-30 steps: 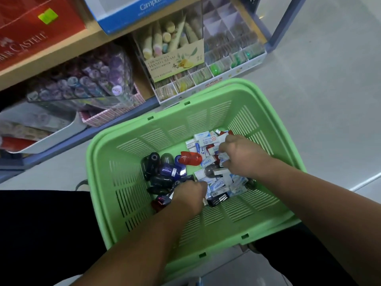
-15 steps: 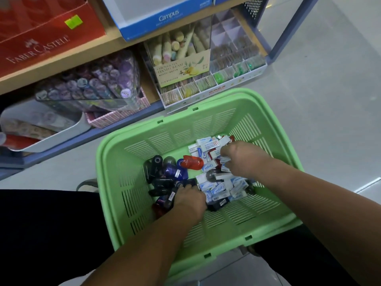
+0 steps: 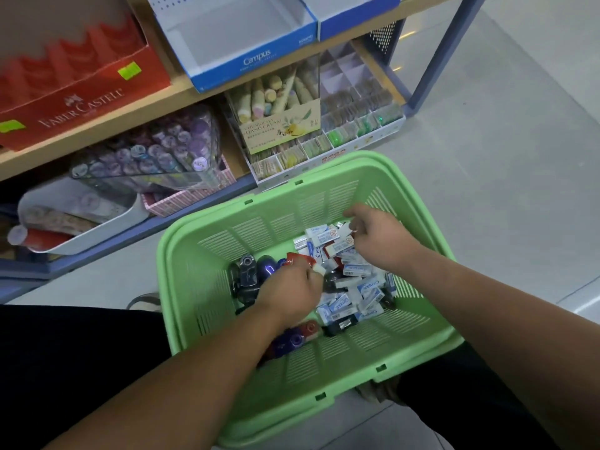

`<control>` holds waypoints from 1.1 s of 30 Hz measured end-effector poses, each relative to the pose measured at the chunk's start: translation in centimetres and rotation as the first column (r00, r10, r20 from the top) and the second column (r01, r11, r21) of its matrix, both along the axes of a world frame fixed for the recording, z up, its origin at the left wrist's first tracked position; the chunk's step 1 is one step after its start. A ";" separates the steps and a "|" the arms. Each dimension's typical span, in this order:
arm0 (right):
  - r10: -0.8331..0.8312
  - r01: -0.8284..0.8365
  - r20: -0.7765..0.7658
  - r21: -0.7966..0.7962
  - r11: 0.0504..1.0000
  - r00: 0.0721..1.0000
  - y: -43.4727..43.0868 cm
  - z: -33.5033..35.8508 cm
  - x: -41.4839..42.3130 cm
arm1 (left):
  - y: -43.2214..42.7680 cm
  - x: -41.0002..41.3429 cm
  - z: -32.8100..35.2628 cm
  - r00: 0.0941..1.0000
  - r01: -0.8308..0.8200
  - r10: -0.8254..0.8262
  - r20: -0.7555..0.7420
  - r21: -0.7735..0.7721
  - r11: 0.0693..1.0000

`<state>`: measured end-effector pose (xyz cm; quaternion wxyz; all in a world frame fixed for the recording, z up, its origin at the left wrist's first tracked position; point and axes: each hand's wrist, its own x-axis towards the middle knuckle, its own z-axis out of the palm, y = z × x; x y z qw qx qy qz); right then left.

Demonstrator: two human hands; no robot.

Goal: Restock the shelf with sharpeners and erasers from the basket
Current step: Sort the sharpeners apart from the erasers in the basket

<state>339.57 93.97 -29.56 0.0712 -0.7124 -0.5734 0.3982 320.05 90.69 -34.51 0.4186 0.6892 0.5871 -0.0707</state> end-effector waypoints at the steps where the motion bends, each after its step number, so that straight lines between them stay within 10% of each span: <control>1: -0.067 0.068 -0.029 0.023 0.997 0.997 -0.2 0.0 -0.2 | 1.1 0.6 0.1 0.996 -0.083 0.083 0.034 -0.002 0.997; 6: -0.199 0.199 -0.012 0.009 0.980 0.980 -2.0 -0.9 -0.9 | 4.9 4.1 -1.7 0.911 -0.297 0.333 0.245 -0.172 0.939; 12: -0.262 0.246 -0.069 -0.180 0.952 0.963 -2.6 -3.6 -1.3 | 3.5 2.1 -5.0 0.967 -0.230 0.229 0.115 -0.009 0.973; 25: 0.308 -0.239 0.423 -0.208 0.948 0.852 -1.9 -6.2 -1.6 | 4.0 5.6 -6.7 0.812 -0.444 0.516 0.272 -0.287 0.849; 33: 0.080 -0.057 0.205 -0.115 0.992 0.976 -1.9 -5.6 -0.3 | 3.5 5.9 -6.0 0.768 -0.475 0.554 0.320 -0.296 0.829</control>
